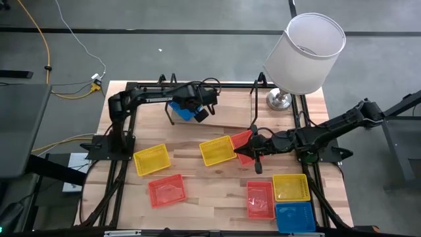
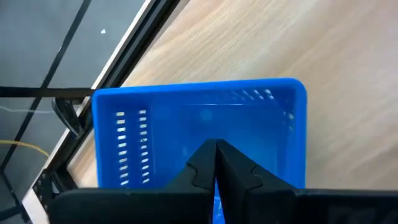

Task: Stack baskets on shelf by color
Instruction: Stack the left blue bin on the blue bin on the shelf

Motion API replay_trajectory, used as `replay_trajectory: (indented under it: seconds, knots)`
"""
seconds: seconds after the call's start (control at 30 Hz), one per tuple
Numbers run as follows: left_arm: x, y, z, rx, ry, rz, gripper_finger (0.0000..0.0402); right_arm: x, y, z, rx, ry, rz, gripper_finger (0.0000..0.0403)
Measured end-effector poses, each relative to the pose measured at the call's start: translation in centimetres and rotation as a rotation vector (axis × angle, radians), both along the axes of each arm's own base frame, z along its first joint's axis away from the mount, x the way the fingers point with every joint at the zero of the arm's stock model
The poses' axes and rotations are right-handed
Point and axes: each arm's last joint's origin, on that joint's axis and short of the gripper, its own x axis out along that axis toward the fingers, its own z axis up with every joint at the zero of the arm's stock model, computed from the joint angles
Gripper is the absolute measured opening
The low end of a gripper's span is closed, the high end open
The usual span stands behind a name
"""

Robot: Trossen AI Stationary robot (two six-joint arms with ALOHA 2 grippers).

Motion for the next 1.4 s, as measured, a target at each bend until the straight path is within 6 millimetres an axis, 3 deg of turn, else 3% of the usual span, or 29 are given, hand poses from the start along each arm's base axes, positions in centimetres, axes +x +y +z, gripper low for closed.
replay_trajectory:
  seconds: [0.37,0.67,0.9,1.03,1.17,1.27,1.4]
  knots:
    - [1.9,-1.3,-2.1,0.044,0.009,-0.016,0.0000,0.0,0.0,-0.2,-0.005,0.018,0.000,0.0000]
    - [4.1,-5.0,-1.7,0.069,-0.065,-0.175,0.0000,0.0,0.0,-0.2,-0.006,0.018,0.000,0.0000]
    - [4.5,-7.8,-1.6,0.086,0.036,-0.343,0.0000,-0.1,0.0,-0.2,0.016,0.024,-0.006,0.0000]
    - [3.2,-8.5,0.2,0.164,0.117,-0.356,0.0000,-0.1,0.0,-0.3,0.013,0.028,-0.006,0.0000]
    - [0.9,-8.0,2.4,0.185,0.185,-0.340,0.0000,-0.1,0.0,-0.4,0.012,0.038,-0.007,0.0000]
    - [-1.4,-6.5,4.8,0.121,0.077,-0.307,0.0000,-0.1,0.0,-0.4,0.008,0.039,-0.006,0.0000]
    - [-4.3,-3.7,7.2,-0.012,-0.238,-0.253,0.0000,-0.1,0.0,-0.4,0.007,0.041,-0.006,0.0000]
